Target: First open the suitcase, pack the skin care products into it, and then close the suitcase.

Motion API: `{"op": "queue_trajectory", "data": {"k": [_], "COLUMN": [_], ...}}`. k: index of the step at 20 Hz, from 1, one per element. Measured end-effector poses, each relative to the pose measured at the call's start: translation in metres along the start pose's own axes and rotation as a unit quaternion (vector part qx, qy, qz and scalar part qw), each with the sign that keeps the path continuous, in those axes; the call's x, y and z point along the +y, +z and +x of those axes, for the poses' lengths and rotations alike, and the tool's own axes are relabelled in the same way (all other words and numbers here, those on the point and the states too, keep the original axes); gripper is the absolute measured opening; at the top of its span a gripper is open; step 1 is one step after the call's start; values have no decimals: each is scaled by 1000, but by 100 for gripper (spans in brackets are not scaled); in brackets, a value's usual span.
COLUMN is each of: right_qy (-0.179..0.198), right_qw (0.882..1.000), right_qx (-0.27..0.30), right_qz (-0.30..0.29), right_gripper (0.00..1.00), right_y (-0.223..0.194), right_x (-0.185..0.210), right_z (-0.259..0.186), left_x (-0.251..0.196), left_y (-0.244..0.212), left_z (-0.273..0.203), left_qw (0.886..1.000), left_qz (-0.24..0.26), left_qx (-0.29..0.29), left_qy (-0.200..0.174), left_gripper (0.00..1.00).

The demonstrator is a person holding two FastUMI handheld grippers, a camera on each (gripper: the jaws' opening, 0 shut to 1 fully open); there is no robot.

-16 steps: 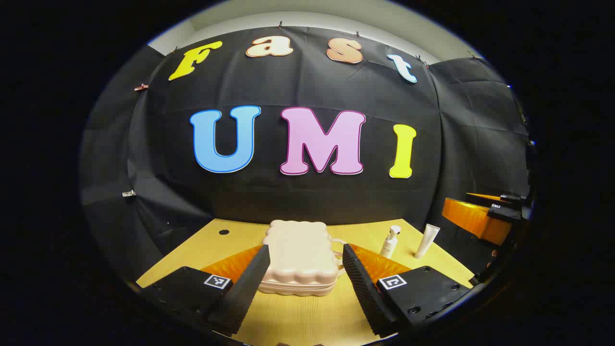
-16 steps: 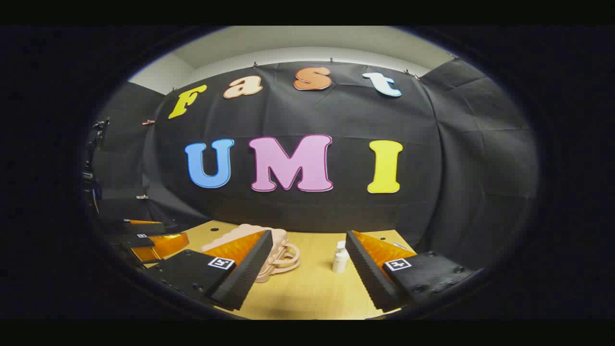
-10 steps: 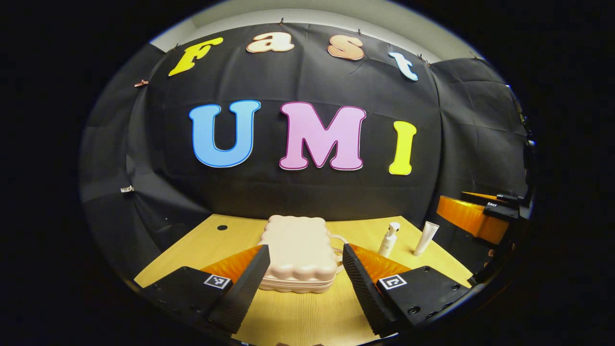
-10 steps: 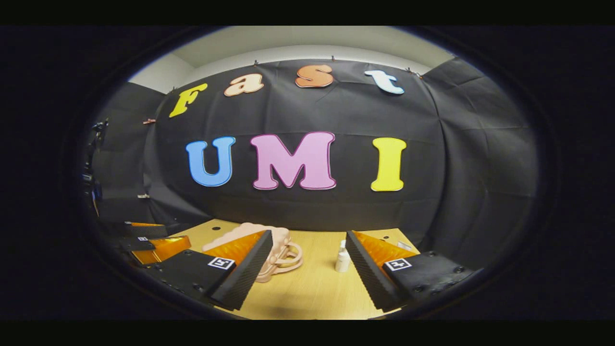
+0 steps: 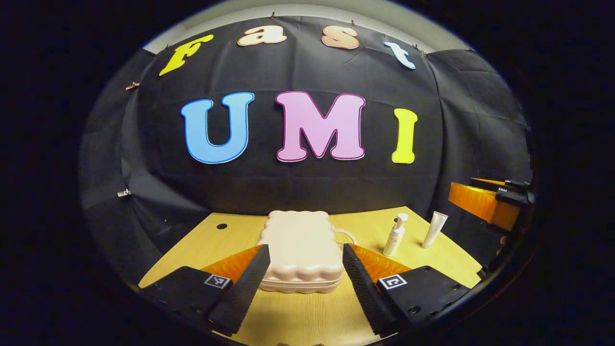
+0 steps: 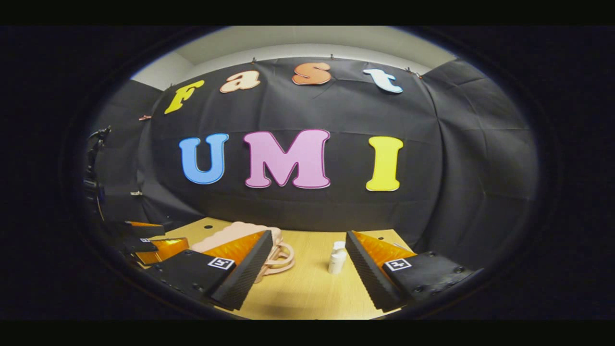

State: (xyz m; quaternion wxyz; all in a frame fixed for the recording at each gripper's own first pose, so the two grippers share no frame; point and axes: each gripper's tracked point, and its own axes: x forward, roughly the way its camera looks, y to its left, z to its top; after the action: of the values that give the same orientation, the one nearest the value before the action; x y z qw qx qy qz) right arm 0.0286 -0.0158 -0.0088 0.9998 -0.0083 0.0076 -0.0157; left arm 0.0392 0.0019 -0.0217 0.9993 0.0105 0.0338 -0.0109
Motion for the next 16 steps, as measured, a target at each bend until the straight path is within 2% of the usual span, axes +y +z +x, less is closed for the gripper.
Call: {"op": "queue_trajectory", "data": {"k": [4, 8, 10, 16], "right_qy": [-11, -27, -38, -53], "right_qw": [1000, 1000, 999, 997], "right_qx": [0, 1, 16, 52], "right_qz": [8, -5, -22, -10], "right_gripper": [97, 97, 97, 97], "right_y": [2, 0, -12, -39], "right_x": [-8, -22, -33, -70], "right_z": [10, 14, 17, 24], "left_x": [-6, -31, -49, -119], "left_y": [9, 12, 4, -26], "left_z": [15, 45, 67, 143], "left_qw": [1000, 999, 998, 993], "left_qz": [-6, 7, 15, 15], "left_qx": [-4, -4, 8, 50], "left_qy": [-13, -49, -65, -107], "left_gripper": [96, 96, 96, 96]}}
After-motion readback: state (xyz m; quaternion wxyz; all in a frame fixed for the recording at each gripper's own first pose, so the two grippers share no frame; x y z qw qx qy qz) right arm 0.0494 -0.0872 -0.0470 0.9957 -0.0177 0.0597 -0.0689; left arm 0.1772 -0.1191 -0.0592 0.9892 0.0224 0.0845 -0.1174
